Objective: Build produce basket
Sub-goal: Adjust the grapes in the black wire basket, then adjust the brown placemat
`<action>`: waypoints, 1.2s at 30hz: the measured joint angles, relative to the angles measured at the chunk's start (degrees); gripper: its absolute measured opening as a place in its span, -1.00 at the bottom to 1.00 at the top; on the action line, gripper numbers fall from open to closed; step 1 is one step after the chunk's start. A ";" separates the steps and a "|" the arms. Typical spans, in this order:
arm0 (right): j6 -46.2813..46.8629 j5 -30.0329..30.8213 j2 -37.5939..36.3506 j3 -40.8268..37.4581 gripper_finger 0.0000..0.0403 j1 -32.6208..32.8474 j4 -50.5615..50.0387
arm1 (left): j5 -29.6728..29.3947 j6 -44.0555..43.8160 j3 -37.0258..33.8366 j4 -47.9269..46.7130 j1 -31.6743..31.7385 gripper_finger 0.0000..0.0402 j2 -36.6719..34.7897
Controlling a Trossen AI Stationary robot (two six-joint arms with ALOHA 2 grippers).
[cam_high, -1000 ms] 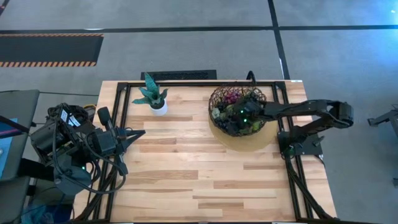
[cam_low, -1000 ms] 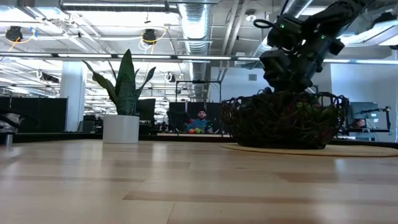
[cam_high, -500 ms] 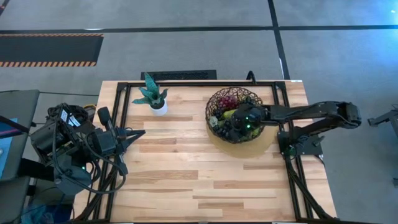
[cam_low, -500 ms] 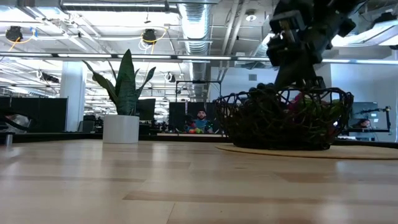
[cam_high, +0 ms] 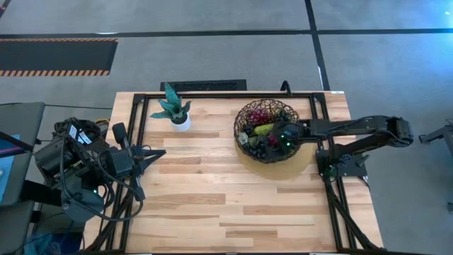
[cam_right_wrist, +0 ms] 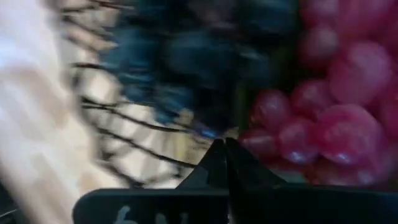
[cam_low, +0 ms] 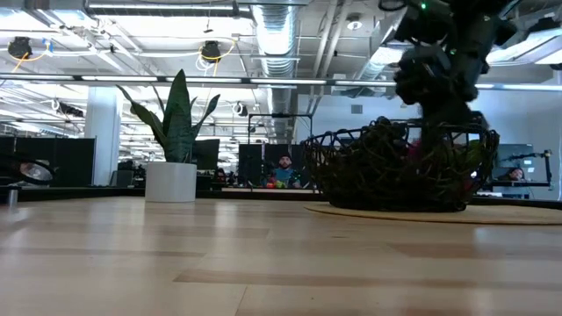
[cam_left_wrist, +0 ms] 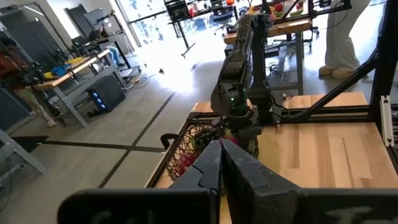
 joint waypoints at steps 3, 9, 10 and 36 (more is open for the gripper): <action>-0.02 3.28 -1.34 0.01 -1.00 -0.84 -4.98 | -0.02 0.00 0.00 0.00 0.01 -1.00 0.00; -0.44 5.54 -3.16 -0.01 -1.00 -1.50 -14.43 | -0.07 0.00 0.00 0.00 0.01 -1.00 0.00; -0.22 5.64 -3.20 -0.01 -1.00 -1.37 -15.52 | -0.11 0.00 0.00 0.00 0.01 -1.00 0.00; 1.09 13.39 -2.62 21.79 -1.00 11.55 -18.26 | -0.04 0.02 0.00 0.00 0.01 -1.00 0.00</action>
